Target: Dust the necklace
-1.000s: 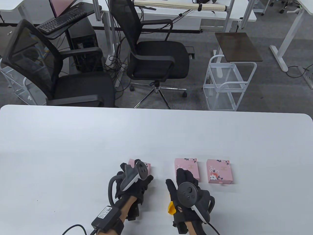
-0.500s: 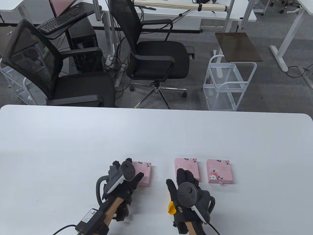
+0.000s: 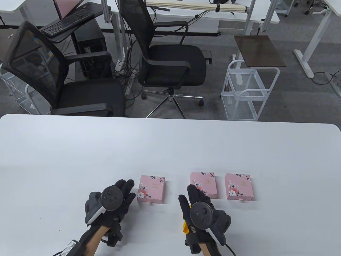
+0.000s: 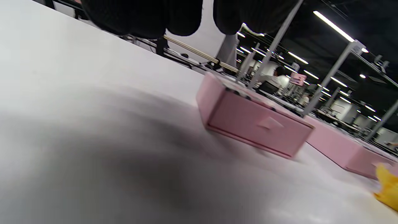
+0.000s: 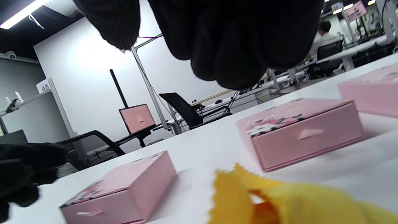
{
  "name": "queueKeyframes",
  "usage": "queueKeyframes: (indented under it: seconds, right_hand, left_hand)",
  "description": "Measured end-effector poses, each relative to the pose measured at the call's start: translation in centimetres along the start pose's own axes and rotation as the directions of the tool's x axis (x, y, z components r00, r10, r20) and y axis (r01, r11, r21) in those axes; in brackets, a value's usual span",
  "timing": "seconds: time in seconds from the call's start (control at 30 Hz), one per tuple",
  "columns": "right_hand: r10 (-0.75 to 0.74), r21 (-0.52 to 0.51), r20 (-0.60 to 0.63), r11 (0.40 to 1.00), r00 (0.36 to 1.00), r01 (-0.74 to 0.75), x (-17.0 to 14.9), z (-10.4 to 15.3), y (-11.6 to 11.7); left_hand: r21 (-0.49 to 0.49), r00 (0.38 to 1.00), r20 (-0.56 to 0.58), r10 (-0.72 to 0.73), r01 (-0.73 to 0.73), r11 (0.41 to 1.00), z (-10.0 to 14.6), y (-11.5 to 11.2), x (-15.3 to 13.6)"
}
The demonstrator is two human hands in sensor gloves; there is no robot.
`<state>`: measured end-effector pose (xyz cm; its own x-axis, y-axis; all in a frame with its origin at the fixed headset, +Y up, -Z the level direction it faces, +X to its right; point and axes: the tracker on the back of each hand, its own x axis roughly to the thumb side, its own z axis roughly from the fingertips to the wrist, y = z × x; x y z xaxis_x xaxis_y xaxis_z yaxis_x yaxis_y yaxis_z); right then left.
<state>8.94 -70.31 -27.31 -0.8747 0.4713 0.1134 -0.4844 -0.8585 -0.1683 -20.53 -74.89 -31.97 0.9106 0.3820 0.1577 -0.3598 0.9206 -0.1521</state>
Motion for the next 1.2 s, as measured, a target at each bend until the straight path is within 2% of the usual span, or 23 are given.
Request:
queueKeyframes:
  seconds: [0.07,0.13,0.23,0.33,0.47,0.6,0.7,0.8,1.07,1.2]
  right_hand:
    - [-0.097,0.078,-0.006,0.992,0.995,0.097,0.7,0.1,0.6]
    - [-0.159,0.148,-0.018,0.976,0.987,0.160,1.4,-0.1,1.4]
    - [-0.236,0.276,-0.084,0.928,0.968,0.250,2.6,-0.9,3.4]
    - [-0.247,0.377,-0.177,0.877,0.953,0.297,3.4,-1.7,5.6]
    - [-0.206,0.448,-0.318,0.827,0.925,0.339,3.9,-3.0,8.6]
    - [-0.191,0.453,-0.433,0.798,0.881,0.396,3.8,-3.7,10.5]
    - [-0.214,0.399,-0.503,0.802,0.837,0.445,3.5,-4.1,11.5]
    - [-0.213,0.375,-0.526,0.811,0.823,0.449,3.4,-4.2,11.9]
    - [-0.301,0.262,-0.638,0.780,0.708,0.568,3.2,-4.0,12.9]
    - [-0.309,0.242,-0.656,0.779,0.689,0.579,3.0,-3.9,13.2]
  left_hand:
    - [0.001,0.999,0.006,-0.040,0.040,0.999,-0.2,-0.7,0.5]
    - [-0.054,0.995,0.044,-0.094,0.096,0.994,-0.3,-1.4,1.0]
    - [-0.076,0.989,0.074,-0.130,0.136,0.988,-0.6,-2.1,1.4]
    - [-0.102,0.986,0.094,-0.135,0.144,0.984,-0.7,-2.4,1.4]
    - [-0.149,0.986,0.103,-0.133,0.147,0.978,-0.9,-3.0,1.3]
    - [-0.159,0.991,0.098,-0.092,0.106,0.982,-1.0,-2.9,1.1]
    - [-0.165,0.994,0.089,-0.057,0.071,0.984,-1.1,-2.9,0.9]
    - [-0.181,0.995,0.083,-0.053,0.067,0.981,-1.1,-3.0,1.0]
    - [-0.178,0.992,0.083,-0.095,0.108,0.978,-1.1,-3.1,1.3]
    - [-0.188,0.994,0.077,-0.073,0.086,0.978,-1.2,-3.0,1.2]
